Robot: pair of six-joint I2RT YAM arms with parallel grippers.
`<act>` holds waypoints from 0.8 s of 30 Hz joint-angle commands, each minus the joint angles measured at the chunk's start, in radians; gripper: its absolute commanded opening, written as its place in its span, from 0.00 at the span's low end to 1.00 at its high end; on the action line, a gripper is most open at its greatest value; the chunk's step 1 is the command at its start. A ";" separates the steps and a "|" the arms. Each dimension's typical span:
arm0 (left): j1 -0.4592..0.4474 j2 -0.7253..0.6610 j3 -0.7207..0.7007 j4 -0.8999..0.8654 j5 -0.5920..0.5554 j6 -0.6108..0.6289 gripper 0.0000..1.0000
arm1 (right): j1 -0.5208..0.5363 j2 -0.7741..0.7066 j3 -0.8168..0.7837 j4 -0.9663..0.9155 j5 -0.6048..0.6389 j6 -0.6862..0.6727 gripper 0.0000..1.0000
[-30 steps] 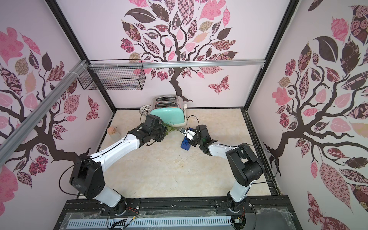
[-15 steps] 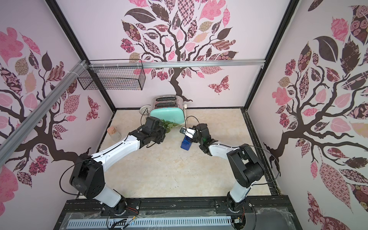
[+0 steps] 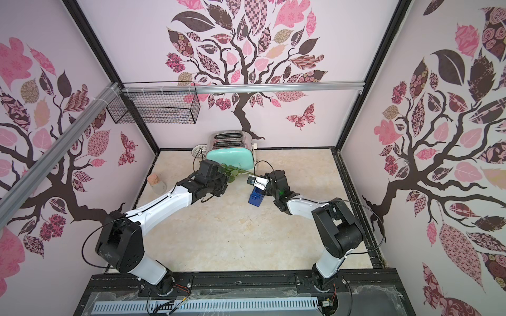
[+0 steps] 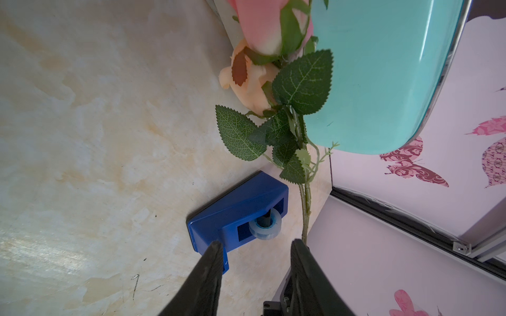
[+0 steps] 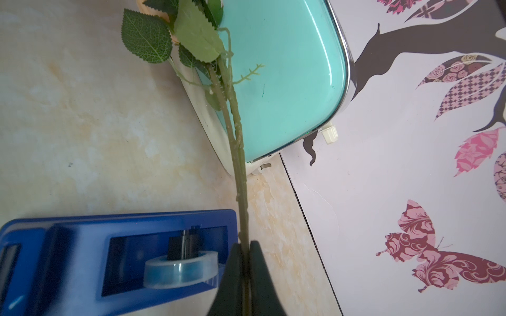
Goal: Wrap bouquets with tape
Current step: Wrap the tape around the bouquet.
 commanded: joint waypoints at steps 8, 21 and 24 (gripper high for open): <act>-0.023 0.147 0.070 0.160 0.153 -0.026 0.37 | -0.005 -0.118 -0.043 0.107 -0.034 0.101 0.00; -0.081 0.280 0.207 0.200 0.149 -0.031 0.38 | -0.005 -0.125 -0.067 0.108 -0.046 0.106 0.00; -0.085 0.295 0.218 0.204 0.142 -0.034 0.38 | -0.005 -0.127 -0.069 0.107 -0.045 0.108 0.00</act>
